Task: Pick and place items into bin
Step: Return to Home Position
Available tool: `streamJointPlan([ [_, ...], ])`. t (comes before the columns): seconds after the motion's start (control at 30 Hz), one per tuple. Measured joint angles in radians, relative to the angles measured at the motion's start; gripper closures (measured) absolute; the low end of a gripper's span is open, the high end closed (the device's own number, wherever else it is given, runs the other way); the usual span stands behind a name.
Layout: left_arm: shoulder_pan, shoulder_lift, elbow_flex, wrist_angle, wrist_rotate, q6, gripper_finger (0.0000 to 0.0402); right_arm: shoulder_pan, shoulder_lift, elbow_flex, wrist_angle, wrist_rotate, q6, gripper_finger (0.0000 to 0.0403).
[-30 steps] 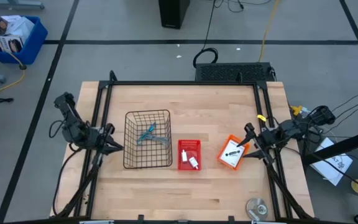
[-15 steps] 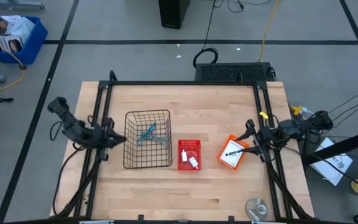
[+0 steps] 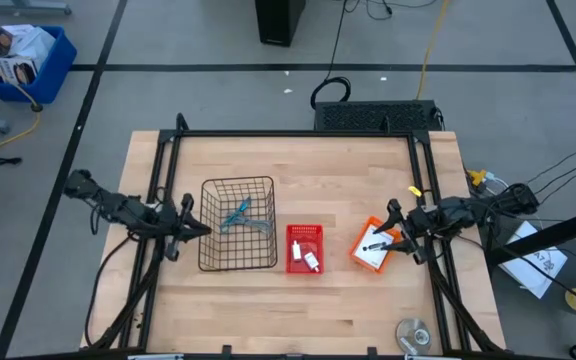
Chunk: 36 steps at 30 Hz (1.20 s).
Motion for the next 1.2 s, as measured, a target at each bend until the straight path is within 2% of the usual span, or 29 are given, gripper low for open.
streamJointPlan([
  [0.17,0.109,0.002,-0.011,0.008,0.166,0.000,0.0369,-0.041,-0.001,-0.069,0.122,-0.063,-0.037,0.0192],
  [0.23,0.150,0.001,-0.012,0.008,0.186,0.002,0.0369,-0.067,0.001,-0.070,0.075,-0.060,-0.020,0.0191],
  [0.5,0.258,0.002,-0.013,0.017,0.190,0.014,0.0369,-0.106,0.003,-0.071,0.067,-0.049,-0.055,0.0186],
  [0.73,0.262,0.015,-0.013,0.016,0.133,-0.005,0.0369,-0.106,0.008,-0.073,0.065,-0.028,-0.046,0.0190],
  [1.2,0.262,0.016,-0.013,0.014,0.129,-0.004,0.0369,-0.106,0.008,-0.074,0.067,-0.029,-0.045,0.0189],
])
